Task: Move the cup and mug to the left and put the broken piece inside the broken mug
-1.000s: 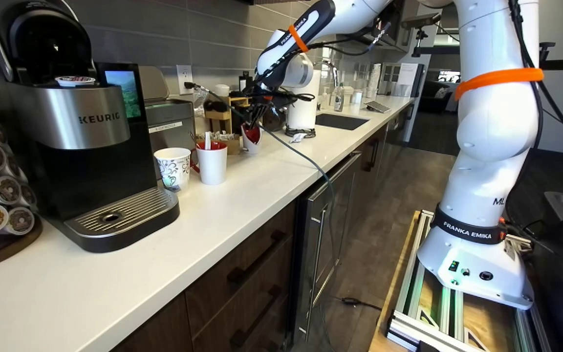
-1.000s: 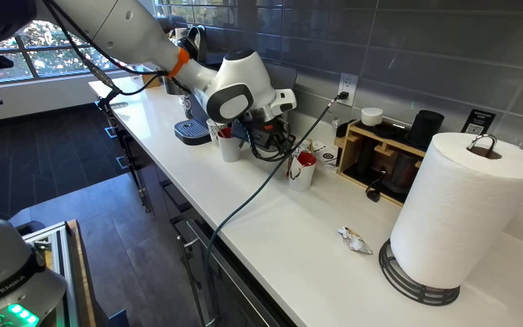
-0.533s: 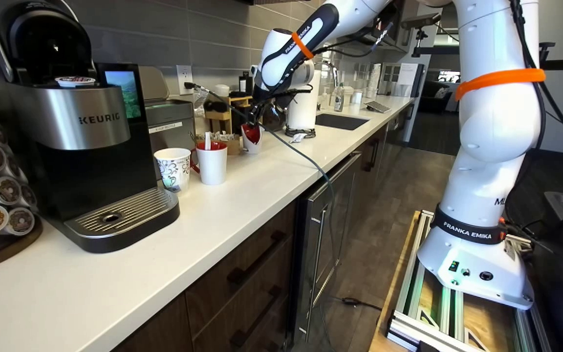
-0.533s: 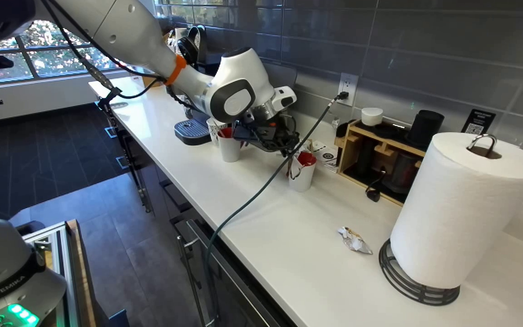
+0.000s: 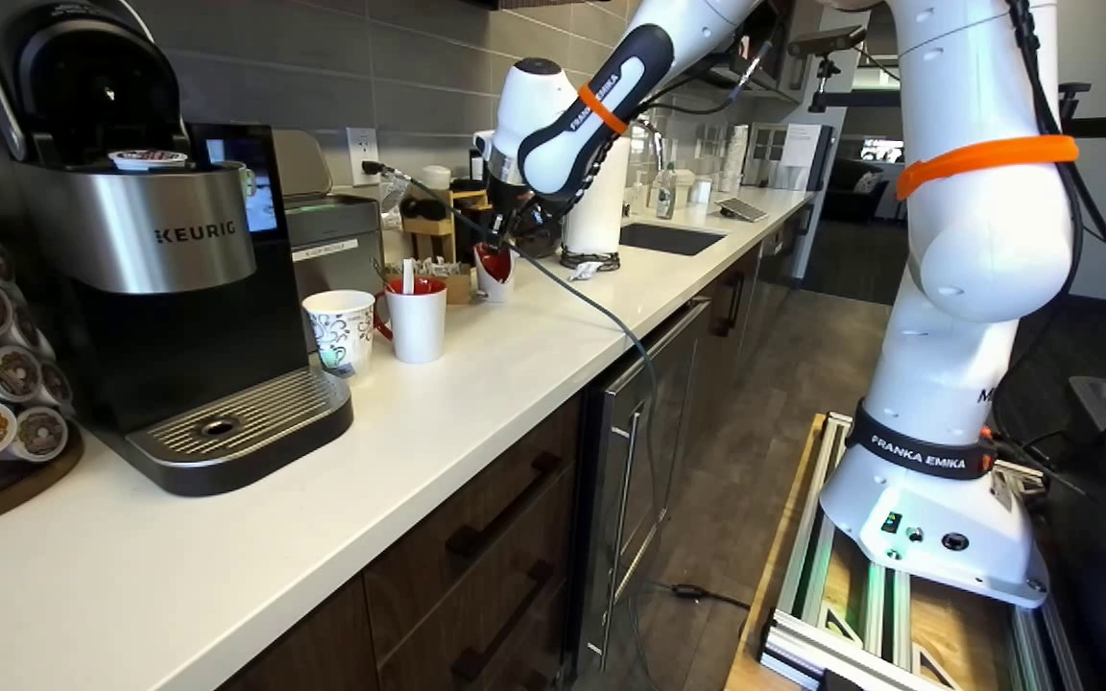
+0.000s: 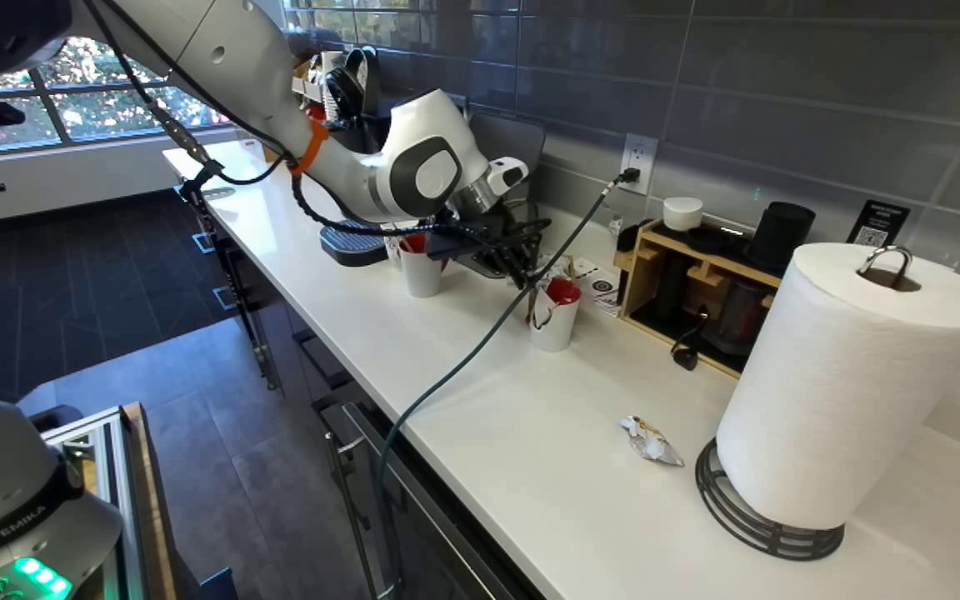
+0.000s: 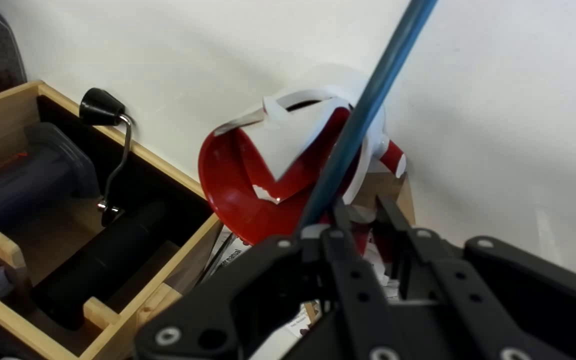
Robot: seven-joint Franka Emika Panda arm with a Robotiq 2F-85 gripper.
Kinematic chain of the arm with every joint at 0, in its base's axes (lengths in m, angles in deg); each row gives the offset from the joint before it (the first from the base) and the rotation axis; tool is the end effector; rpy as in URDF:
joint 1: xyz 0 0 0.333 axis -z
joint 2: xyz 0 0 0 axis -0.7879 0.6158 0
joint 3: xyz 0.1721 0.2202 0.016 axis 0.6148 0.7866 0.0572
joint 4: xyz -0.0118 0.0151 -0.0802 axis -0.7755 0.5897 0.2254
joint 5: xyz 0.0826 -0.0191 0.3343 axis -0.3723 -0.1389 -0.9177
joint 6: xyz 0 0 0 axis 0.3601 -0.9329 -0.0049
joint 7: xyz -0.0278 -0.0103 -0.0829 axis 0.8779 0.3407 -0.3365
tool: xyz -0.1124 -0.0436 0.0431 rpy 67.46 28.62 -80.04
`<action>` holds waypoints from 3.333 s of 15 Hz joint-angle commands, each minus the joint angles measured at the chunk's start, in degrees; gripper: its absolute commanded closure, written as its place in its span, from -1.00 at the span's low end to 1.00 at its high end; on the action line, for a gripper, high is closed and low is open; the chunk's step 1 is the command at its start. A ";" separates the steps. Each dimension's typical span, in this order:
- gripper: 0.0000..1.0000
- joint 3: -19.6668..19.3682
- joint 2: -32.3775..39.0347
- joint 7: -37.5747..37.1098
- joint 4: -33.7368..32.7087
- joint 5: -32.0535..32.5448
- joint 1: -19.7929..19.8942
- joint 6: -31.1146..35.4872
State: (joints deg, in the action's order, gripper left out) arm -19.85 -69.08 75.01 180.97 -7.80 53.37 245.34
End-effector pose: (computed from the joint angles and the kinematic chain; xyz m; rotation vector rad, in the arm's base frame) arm 0.5999 -0.0665 0.3390 2.6146 0.7035 0.5490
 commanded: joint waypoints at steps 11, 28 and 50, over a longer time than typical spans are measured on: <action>0.91 -12.75 3.55 -18.31 -2.21 41.28 -12.84 -0.60; 0.91 -14.13 4.30 -23.09 -2.71 65.41 -16.75 -6.17; 0.91 5.79 13.33 -2.44 -8.50 75.47 -4.05 -27.64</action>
State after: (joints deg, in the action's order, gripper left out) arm -15.20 -58.43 69.27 174.44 66.98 48.32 218.41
